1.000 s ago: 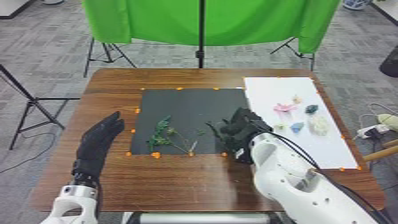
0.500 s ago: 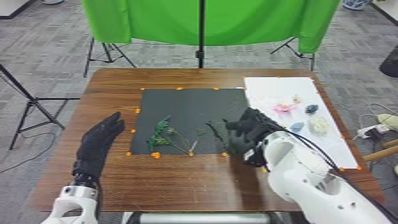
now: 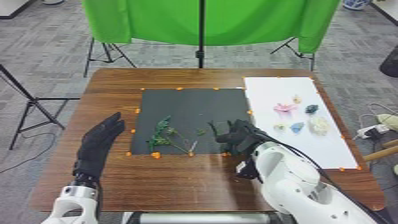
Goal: Arrange flowers
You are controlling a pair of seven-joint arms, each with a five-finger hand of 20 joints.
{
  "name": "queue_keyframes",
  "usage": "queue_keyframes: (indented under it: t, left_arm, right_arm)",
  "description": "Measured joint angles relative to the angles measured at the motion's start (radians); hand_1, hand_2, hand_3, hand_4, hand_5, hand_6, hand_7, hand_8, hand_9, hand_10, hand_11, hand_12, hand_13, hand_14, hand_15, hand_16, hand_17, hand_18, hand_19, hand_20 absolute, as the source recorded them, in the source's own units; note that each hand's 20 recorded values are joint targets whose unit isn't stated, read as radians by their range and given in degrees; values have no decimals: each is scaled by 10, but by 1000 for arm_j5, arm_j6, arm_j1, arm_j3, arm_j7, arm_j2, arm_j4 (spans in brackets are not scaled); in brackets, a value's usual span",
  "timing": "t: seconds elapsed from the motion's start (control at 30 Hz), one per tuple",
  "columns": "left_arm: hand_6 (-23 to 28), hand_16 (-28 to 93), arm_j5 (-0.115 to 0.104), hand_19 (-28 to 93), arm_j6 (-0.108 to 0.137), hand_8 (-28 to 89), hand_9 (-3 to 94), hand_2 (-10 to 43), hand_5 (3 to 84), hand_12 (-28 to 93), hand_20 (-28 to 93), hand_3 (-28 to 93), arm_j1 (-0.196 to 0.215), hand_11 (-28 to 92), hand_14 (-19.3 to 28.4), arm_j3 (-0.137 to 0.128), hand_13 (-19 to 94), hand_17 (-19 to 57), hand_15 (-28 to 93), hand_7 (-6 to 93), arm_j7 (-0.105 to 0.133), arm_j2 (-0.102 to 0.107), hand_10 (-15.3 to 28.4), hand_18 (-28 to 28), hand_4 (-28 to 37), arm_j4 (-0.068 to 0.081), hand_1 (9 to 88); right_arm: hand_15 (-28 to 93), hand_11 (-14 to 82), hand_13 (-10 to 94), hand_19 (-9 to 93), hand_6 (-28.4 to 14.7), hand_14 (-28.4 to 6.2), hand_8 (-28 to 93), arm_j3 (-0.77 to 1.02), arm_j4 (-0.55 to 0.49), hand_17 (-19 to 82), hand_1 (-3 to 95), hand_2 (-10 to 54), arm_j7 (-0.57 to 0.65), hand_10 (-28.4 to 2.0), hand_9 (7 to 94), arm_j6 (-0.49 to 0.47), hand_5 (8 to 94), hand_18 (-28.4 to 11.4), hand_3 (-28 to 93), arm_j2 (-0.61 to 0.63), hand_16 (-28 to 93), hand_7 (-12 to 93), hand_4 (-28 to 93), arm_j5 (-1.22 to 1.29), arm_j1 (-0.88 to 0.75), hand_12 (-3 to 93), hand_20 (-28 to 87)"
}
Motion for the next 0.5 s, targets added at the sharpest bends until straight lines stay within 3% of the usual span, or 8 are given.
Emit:
queue_keyframes:
  t: [0.17,0.4,0.5]
  left_arm:
    - [34,61,0,4,-1,-39,401,-39,427,147,176,675,0,95,155,0,286,9,100,77,0,0,123,117,-223,0,227]
    - [34,60,0,4,-1,-39,401,-40,427,147,176,676,0,95,155,0,286,9,99,77,-4,0,123,117,-223,0,227]
    - [34,60,0,4,-1,-39,401,-39,427,147,176,675,0,95,155,1,287,9,100,78,-5,0,123,117,-224,0,228]
  right_arm:
    - [572,356,911,932,-41,-58,-58,56,-32,650,280,-23,-14,-152,869,25,800,-131,615,-2,337,230,-81,-9,-36,262,588]
    - [578,191,835,932,-32,-80,-52,180,-83,584,336,-58,-22,-178,721,286,638,-144,628,59,348,132,-85,-189,-88,247,562]
    - [585,171,817,932,-24,-84,-52,230,-71,572,351,-83,1,-181,687,257,591,-149,638,114,345,111,-88,-217,-75,246,556]
